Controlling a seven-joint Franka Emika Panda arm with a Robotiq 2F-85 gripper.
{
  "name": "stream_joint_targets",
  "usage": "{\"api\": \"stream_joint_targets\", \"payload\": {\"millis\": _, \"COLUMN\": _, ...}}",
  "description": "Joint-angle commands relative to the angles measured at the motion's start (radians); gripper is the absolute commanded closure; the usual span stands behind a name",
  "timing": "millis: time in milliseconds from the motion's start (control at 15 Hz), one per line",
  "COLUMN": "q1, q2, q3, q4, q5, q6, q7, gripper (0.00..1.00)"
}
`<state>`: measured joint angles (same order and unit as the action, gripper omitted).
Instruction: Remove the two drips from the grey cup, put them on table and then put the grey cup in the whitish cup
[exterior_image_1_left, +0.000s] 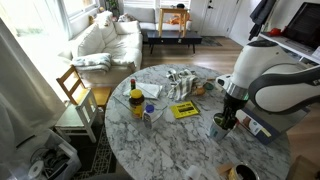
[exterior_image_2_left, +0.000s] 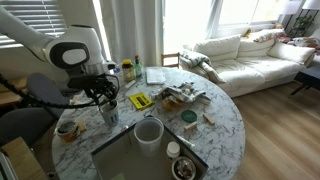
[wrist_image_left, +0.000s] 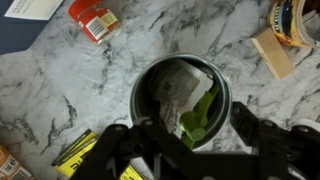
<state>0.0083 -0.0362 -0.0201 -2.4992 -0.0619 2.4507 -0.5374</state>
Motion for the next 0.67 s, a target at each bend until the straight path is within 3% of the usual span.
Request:
{"api": "stream_joint_targets", "payload": {"millis": 0, "q1": -0.008, "q2": -0.012, "q3": -0.005, "q4": -0.012, "q5": 0.000, "q6": 0.016, "q7": -0.024, "gripper": 0.44}}
{"api": "stream_joint_targets", "payload": {"millis": 133, "q1": -0.009, "q2": -0.011, "q3": -0.006, "q4": -0.010, "q5": -0.002, "q6": 0.015, "q7": -0.024, "gripper": 0.44}}
{"api": "stream_joint_targets", "payload": {"millis": 200, "q1": -0.010, "q2": -0.011, "q3": -0.006, "q4": -0.009, "q5": -0.002, "q6": 0.014, "q7": -0.024, "gripper": 0.51}}
{"api": "stream_joint_targets", "payload": {"millis": 333, "q1": -0.009, "q2": -0.009, "q3": -0.006, "q4": -0.007, "q5": -0.001, "q6": 0.014, "q7": -0.026, "gripper": 0.55}}
{"api": "stream_joint_targets", "payload": {"millis": 600, "q1": -0.009, "q2": -0.009, "q3": -0.006, "q4": -0.007, "q5": 0.000, "q6": 0.012, "q7": -0.031, "gripper": 0.91}}
